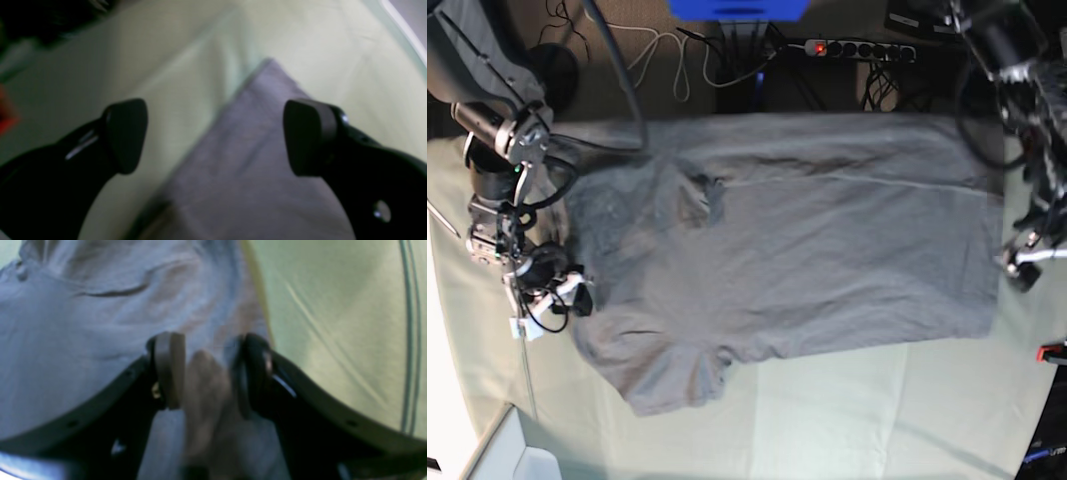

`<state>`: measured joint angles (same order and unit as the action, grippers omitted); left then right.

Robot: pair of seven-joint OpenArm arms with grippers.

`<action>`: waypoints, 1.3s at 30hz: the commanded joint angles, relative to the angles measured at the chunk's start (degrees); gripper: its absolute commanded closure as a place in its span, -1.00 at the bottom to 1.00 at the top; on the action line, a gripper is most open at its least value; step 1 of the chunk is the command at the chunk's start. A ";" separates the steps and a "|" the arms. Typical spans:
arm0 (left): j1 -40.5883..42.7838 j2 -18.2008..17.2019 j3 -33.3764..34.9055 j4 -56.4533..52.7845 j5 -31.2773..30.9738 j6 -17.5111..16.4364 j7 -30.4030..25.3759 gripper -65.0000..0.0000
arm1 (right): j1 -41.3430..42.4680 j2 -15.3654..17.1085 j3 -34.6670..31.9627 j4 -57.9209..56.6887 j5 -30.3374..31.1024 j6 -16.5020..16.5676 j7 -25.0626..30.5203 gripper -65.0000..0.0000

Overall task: Layout the t-shirt on the table in an organized manner, then fold the t-shirt properly
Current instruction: 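Move both grippers to the shirt's side edge and grasp it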

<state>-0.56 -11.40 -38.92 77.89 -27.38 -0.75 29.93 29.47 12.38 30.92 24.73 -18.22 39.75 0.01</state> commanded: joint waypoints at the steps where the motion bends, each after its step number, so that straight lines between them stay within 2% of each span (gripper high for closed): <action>1: -1.33 -1.57 -0.42 -0.92 0.17 0.45 -1.49 -0.93 | 0.64 0.59 -0.98 0.63 0.77 0.25 1.79 0.09; 4: -4.94 -2.62 0.10 -6.37 0.17 0.45 -1.49 -0.93 | 0.11 0.32 -4.32 0.63 0.77 0.25 1.88 0.09; 9: -10.39 -6.40 8.72 -16.74 0.17 0.45 -1.58 -0.93 | -0.07 0.15 -7.22 0.63 0.77 0.25 1.53 0.14; 11: -12.50 -6.84 10.74 -20.79 0.17 0.45 -1.58 -0.93 | -0.77 0.15 -7.22 0.63 0.77 0.25 1.53 0.32; 15: -17.16 -7.20 12.85 -29.93 0.17 0.45 -2.37 -0.93 | -1.12 0.15 -7.22 0.63 0.77 0.25 1.62 0.82; 17: -18.83 -7.28 14.52 -34.33 0.17 0.45 -5.71 -0.93 | -1.12 0.15 -7.22 0.63 0.77 0.25 1.53 0.92; 22: -20.50 -8.78 24.54 -43.73 0.17 0.45 -17.23 -0.93 | -1.74 0.15 -7.22 0.63 0.77 0.25 1.44 0.92; 25: -21.55 -8.87 29.91 -46.99 0.17 0.45 -21.19 -0.93 | -2.53 0.15 -7.22 0.63 0.77 0.25 1.53 0.92; 28: -21.55 -8.78 33.42 -47.51 0.17 0.45 -22.24 -0.90 | -2.70 0.15 -7.22 0.63 0.77 0.25 1.53 0.92; 29: -21.55 -8.78 34.30 -47.51 0.17 0.45 -22.24 -0.81 | -2.70 0.15 -7.22 0.63 0.77 0.25 1.44 0.92; 31: -21.55 -8.78 35.44 -47.51 0.17 0.45 -22.42 -0.47 | -2.79 0.15 -7.22 0.63 0.77 0.25 1.44 0.92; 35: -21.64 -8.78 35.44 -47.43 0.08 0.45 -22.50 0.43 | -2.79 0.15 -7.22 0.63 0.77 0.25 1.44 0.93; 39: -21.20 -8.87 35.44 -43.91 -0.18 0.45 -22.06 0.92 | -3.50 0.15 -6.87 0.90 0.94 0.25 1.44 0.94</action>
<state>-20.73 -19.90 -3.53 33.47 -27.22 0.34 7.81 25.89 12.19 23.99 25.50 -15.86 39.62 3.75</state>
